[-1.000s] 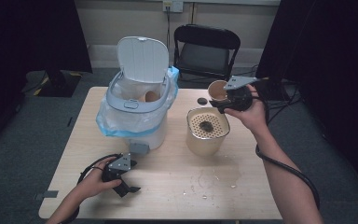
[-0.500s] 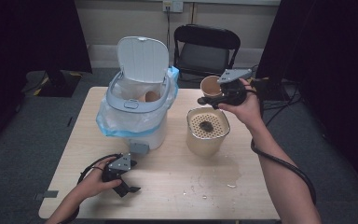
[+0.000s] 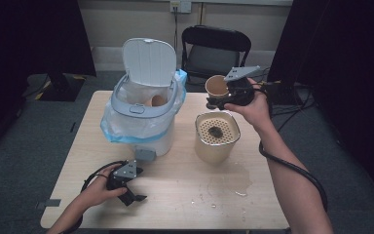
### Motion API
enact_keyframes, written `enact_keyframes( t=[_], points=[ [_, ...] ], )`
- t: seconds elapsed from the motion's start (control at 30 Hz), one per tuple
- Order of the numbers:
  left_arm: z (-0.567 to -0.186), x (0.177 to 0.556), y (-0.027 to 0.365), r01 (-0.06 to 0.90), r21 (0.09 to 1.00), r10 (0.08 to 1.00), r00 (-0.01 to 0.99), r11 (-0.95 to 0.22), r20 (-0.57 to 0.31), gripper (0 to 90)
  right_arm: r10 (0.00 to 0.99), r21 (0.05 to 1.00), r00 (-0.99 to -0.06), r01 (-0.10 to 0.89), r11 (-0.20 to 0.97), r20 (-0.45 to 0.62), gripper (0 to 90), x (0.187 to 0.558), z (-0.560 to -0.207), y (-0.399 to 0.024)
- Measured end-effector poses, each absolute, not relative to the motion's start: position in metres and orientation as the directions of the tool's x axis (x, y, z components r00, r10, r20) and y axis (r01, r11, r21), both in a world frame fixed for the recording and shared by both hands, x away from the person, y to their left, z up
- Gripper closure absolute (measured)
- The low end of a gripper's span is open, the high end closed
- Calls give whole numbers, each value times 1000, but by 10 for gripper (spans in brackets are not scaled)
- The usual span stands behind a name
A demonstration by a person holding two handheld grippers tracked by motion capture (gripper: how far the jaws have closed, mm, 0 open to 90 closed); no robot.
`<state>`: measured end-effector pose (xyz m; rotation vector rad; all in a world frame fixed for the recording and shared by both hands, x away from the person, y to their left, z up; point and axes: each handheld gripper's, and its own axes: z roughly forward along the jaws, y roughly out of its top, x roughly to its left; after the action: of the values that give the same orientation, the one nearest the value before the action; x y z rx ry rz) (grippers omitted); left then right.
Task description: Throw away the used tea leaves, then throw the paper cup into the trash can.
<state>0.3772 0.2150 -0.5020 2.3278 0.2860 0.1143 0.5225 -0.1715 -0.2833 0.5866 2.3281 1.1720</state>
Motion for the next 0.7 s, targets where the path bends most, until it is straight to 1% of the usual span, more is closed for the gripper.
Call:
enact_keyframes(
  t=[0.27, 0.43, 0.7],
  points=[
    [-502, 377, 215, 173, 716, 240, 971, -676, -8, 0, 552, 825, -809, 165, 541, -200, 287, 522, -280, -165],
    [-502, 377, 215, 173, 718, 241, 970, -674, -7, 0, 540, 821, -815, 154, 550, -209, 287, 523, -272, -158],
    [-502, 377, 215, 170, 718, 241, 971, -675, -3, 0, 523, 812, -830, 166, 560, -191, 285, 525, -262, -151]
  ],
)
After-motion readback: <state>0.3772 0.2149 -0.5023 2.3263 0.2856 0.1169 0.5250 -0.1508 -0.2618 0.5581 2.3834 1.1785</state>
